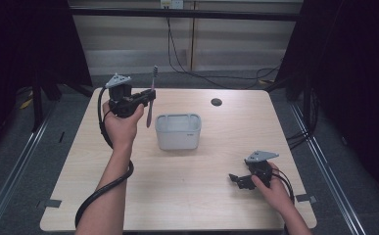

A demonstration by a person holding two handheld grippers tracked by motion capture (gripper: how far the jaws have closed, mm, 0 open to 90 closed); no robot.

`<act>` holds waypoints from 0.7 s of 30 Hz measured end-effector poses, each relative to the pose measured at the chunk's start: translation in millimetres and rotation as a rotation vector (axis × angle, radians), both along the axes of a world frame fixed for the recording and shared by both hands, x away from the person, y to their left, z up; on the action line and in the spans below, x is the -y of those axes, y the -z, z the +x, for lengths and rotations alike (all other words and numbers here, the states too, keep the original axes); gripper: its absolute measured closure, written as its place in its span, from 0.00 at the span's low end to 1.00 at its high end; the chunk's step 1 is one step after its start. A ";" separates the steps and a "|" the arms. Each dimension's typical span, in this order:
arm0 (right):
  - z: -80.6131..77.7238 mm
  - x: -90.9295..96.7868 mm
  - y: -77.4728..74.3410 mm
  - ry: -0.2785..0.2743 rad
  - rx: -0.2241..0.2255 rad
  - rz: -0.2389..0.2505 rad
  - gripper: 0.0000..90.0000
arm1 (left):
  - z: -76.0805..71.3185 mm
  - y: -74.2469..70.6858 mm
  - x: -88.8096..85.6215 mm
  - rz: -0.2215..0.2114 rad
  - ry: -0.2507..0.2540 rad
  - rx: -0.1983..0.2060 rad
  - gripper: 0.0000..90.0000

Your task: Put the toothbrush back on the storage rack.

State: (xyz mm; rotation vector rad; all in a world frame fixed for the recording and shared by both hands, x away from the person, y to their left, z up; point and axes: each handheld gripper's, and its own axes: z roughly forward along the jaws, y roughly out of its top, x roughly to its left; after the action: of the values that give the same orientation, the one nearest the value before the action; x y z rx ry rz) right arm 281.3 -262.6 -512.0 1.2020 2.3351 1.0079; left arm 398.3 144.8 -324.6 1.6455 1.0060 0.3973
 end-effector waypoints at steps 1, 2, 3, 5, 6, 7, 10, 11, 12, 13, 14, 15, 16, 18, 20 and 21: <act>0.1 0.0 0.1 -0.001 0.000 0.001 0.12 | 0.5 0.2 -0.1 0.002 -0.001 0.001 0.89; 0.1 0.0 0.1 -0.001 0.000 0.002 0.12 | 0.8 0.3 0.0 0.002 -0.001 0.002 0.89; 0.0 0.0 0.0 0.000 0.000 0.000 0.12 | 1.6 0.8 0.7 0.004 0.000 0.004 0.89; 0.1 0.1 0.1 -0.002 0.000 0.003 0.12 | 2.0 1.3 1.2 -0.001 -0.003 0.005 0.89; 0.1 0.0 0.1 -0.002 0.000 0.003 0.12 | 2.3 1.6 1.4 -0.005 -0.004 0.006 0.89; 0.2 0.1 0.1 -0.003 0.000 0.002 0.12 | 2.5 1.8 1.5 -0.006 -0.006 0.007 0.89; 0.1 0.0 0.1 -0.002 0.000 0.003 0.12 | 3.2 2.1 2.9 -0.011 -0.003 0.013 0.89; 0.1 0.0 0.1 -0.002 0.000 0.003 0.12 | 3.4 2.4 3.4 -0.003 -0.003 0.016 0.89; 0.1 0.0 0.1 -0.002 0.000 0.002 0.12 | 3.8 2.7 4.0 0.002 -0.001 0.018 0.89; 0.1 0.0 0.1 -0.002 0.000 0.002 0.12 | 4.8 3.5 4.8 -0.006 0.002 0.019 0.89; 0.1 0.0 0.1 -0.002 0.000 0.002 0.12 | 4.8 3.5 4.8 -0.006 0.002 0.019 0.89; 0.1 0.0 0.1 -0.002 0.000 0.002 0.12 | 5.6 3.6 5.4 -0.013 0.001 0.025 0.89; 0.1 0.0 0.1 -0.002 0.000 0.002 0.12 | 6.0 3.5 5.7 -0.012 0.002 0.027 0.89; 0.1 0.0 0.1 -0.002 0.000 0.002 0.12 | 7.1 3.3 6.7 -0.017 0.004 0.031 0.89; 0.1 0.0 0.1 -0.002 0.000 0.002 0.12 | 7.7 3.2 7.0 -0.021 0.003 0.032 0.89; 0.2 -0.1 0.1 -0.003 -0.001 0.002 0.12 | 9.1 3.5 8.0 -0.024 0.001 0.033 0.89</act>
State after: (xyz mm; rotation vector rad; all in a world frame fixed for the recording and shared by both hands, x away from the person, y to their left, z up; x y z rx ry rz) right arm 281.5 -262.5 -512.1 1.2009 2.3381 1.0111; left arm 407.4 136.8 -328.1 1.6130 0.9819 0.4085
